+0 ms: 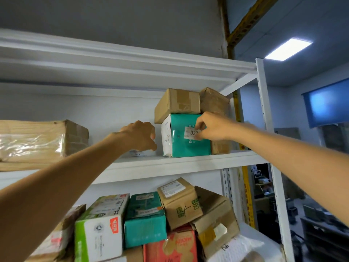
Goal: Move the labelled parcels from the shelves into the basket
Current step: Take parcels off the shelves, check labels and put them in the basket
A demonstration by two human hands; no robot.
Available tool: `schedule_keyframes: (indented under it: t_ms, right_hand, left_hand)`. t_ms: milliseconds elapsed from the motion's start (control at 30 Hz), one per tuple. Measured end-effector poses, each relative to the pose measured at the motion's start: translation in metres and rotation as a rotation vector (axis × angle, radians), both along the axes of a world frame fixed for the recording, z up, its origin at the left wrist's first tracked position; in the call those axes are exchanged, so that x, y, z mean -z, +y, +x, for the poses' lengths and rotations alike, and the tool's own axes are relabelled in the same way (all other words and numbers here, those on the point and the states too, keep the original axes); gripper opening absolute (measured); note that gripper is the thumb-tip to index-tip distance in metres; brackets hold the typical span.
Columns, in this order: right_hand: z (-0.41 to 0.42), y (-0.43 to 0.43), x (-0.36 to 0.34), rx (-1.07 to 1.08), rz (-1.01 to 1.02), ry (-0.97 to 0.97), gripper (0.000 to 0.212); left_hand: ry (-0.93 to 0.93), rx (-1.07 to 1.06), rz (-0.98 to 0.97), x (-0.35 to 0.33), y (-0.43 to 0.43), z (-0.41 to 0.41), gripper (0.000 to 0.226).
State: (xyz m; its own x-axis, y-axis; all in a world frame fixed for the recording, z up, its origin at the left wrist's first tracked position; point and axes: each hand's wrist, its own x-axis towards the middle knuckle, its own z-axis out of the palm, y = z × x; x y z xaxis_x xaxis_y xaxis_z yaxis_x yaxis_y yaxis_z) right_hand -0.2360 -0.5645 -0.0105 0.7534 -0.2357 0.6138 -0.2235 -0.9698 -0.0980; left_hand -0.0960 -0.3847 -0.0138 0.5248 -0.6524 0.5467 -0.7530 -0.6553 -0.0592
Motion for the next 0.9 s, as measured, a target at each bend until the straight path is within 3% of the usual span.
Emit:
schedule_keyframes:
  t_ms: [300,433,500,567,667,800,900]
  right_hand:
    - [-0.003,-0.019,-0.024,-0.086,-0.056,0.005,0.031]
    - [-0.006,-0.038,-0.043,-0.091,-0.114,-0.045,0.03]
    - [-0.007,-0.048,-0.05,-0.087,-0.147,-0.089,0.026]
    - [-0.004,-0.057,-0.054,-0.066,-0.164,-0.156,0.022]
    - [0.004,-0.064,-0.058,-0.061,-0.134,-0.242,0.019]
    - [0.019,-0.067,-0.056,-0.092,-0.076,-0.304,0.023]
    - [0.032,-0.064,-0.049,-0.284,0.154,-0.36,0.038]
  left_hand:
    - [-0.031,-0.143,-0.02,-0.034,-0.015,-0.015,0.035]
    - [-0.141,-0.2,-0.187,-0.049,-0.036,-0.016,0.035]
    - [-0.183,-0.197,-0.248,-0.056,-0.048,-0.013,0.046]
    - [-0.136,-0.088,-0.352,-0.063,-0.06,-0.009,0.064]
    - [0.086,0.236,-0.522,-0.069,-0.073,-0.006,0.08]
    - [0.268,0.343,-0.621,-0.065,-0.079,-0.005,0.05]
    - [0.292,0.47,-0.829,-0.06,-0.079,-0.012,0.018]
